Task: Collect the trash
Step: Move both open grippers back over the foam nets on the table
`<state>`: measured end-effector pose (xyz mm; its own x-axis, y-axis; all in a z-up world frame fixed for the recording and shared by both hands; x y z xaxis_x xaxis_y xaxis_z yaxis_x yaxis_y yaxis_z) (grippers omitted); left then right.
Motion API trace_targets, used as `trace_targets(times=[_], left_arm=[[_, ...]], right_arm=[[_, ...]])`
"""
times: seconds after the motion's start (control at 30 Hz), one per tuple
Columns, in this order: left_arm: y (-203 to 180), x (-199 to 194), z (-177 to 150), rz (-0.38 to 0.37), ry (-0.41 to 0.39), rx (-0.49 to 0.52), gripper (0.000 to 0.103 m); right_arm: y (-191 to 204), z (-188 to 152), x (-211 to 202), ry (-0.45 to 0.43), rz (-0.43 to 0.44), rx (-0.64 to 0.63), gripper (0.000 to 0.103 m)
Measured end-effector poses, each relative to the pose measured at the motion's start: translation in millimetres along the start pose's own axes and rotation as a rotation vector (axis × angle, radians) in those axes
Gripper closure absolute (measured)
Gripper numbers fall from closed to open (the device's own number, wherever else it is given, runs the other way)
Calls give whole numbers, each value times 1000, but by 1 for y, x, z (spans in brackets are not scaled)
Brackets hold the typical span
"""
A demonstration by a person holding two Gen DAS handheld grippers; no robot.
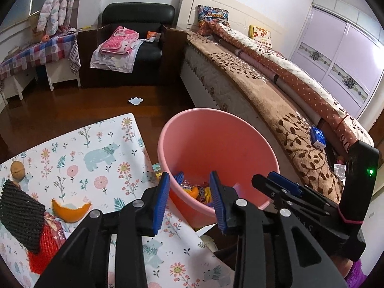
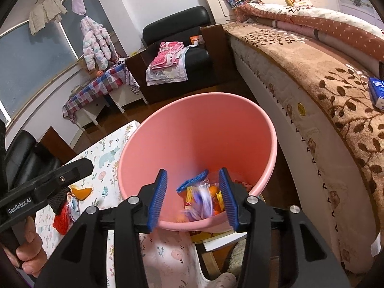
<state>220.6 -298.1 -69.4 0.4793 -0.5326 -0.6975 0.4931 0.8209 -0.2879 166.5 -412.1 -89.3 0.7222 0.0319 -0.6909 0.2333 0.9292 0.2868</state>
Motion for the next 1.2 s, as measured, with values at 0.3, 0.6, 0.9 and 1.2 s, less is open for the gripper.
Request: trace_targets(times=[0.3, 0.6, 0.9, 1.2], left_arm=[[19, -27, -8, 22, -33, -32, 66], [57, -65, -33, 87, -64, -69, 66], [114, -110, -69, 189, -90, -133, 66], [171, -142, -111, 280, -86, -216, 66]], right_arm=[[27, -3, -21, -46, 38, -52, 57], [73, -17, -41, -68, 104, -119, 57], [107, -41, -44, -46, 159, -136, 58], [135, -69, -34, 17, 197, -177, 58]])
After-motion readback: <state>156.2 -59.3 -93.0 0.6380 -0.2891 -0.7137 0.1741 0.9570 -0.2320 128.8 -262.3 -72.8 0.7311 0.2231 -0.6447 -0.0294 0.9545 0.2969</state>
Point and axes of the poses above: each gripper's, at about its wrist camera, not at the fingertips, and x roughly the way its jaws point, y to its left, z to its top, the point moved 9 cm from there along x, roughly the way its jaws point, and after that the axes turned 4 degrees about -z, right-handed, at the moved point
